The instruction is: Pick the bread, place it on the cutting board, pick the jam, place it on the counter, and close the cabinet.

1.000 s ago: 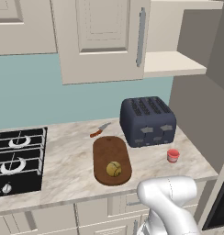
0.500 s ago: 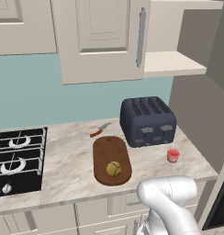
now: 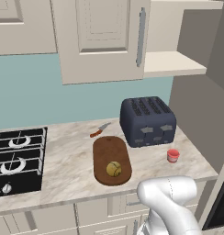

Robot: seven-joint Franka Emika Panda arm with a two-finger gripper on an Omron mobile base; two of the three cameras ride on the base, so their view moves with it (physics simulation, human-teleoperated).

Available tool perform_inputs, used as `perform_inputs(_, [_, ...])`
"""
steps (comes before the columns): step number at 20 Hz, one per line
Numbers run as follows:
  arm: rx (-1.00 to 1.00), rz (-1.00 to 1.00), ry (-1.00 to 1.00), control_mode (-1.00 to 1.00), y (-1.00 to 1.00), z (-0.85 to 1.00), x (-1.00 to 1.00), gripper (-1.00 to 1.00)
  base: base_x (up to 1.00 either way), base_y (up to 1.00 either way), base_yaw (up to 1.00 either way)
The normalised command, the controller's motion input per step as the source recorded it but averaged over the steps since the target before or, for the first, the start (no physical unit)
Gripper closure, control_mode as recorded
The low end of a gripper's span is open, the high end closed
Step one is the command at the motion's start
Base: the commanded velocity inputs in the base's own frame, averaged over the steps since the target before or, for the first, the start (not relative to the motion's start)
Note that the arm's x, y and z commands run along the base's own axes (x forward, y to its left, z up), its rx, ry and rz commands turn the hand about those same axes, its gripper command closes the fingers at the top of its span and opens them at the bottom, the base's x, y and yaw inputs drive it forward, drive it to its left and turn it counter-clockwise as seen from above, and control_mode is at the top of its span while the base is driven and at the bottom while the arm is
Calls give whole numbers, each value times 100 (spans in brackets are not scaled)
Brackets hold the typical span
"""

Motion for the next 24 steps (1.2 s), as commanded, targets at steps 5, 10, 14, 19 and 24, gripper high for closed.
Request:
perform_inputs(5, [0, 0, 0, -100, -1, 0, 20, -100, 0, 0, 0])
perform_inputs(10, [0, 0, 0, -100, -3, 0, 18, -100, 0, 0, 0])
perform_inputs(14, [0, 2, 0, -100, 0, 0, 14, -100, 0, 0, 0])
perform_inputs(19, [0, 5, 0, -100, 0, -1, 12, -100, 0, 0, 0])
perform_inputs(24, [0, 7, 0, -100, 0, -2, 12, -100, 0, 0, 0])
